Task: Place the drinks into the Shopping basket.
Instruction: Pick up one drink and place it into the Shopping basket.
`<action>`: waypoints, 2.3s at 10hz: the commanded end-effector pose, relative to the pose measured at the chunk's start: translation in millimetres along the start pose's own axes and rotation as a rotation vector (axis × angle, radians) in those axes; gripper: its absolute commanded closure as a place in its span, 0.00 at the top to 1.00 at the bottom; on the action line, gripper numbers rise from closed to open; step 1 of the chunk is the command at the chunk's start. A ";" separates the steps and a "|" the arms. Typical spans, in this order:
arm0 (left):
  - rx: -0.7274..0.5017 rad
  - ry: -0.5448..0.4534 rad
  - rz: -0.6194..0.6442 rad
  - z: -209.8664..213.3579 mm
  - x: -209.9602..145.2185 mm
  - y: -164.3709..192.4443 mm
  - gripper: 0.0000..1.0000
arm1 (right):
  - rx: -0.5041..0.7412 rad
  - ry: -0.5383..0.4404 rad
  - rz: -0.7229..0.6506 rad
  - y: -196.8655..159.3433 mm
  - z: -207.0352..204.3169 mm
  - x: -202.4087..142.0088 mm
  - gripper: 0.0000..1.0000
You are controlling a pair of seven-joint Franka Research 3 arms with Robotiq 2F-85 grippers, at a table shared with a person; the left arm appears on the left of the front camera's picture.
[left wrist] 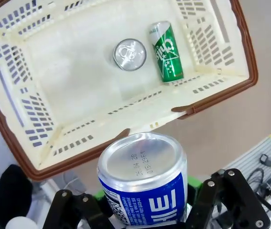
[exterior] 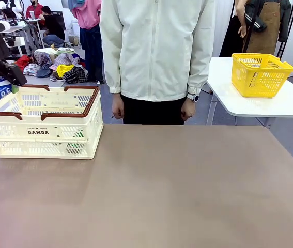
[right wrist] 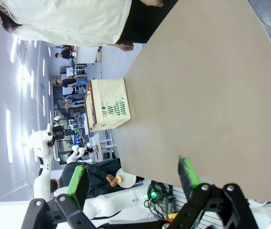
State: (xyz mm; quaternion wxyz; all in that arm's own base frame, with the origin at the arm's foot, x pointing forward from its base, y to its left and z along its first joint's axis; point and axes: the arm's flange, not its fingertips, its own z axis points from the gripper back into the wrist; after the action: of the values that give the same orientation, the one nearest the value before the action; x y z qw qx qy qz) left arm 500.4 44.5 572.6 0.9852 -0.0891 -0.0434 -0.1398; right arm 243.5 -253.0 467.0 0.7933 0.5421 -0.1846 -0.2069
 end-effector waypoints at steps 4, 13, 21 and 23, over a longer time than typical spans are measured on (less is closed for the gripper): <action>0.030 -0.028 0.033 -9.5 87.1 45.3 0.00 | 0.008 -0.001 0.019 0.1 1.0 0.0 1.00; 0.012 -0.070 0.302 -134.0 144.6 104.4 0.00 | 0.008 -0.001 0.019 0.1 1.0 0.0 1.00; 0.118 0.041 0.302 -164.1 141.0 97.6 0.00 | 0.008 -0.001 0.019 0.1 1.0 0.0 1.00; 0.128 0.040 0.299 -165.4 141.1 96.0 0.00 | 0.008 -0.001 0.019 0.1 1.0 0.0 1.00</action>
State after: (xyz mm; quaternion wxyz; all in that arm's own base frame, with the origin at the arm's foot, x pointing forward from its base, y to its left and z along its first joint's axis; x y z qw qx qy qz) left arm 675.6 70.1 409.0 0.9990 -0.0408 -0.0172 0.0008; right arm 243.4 -253.1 467.1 0.7933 0.5420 -0.1847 -0.2069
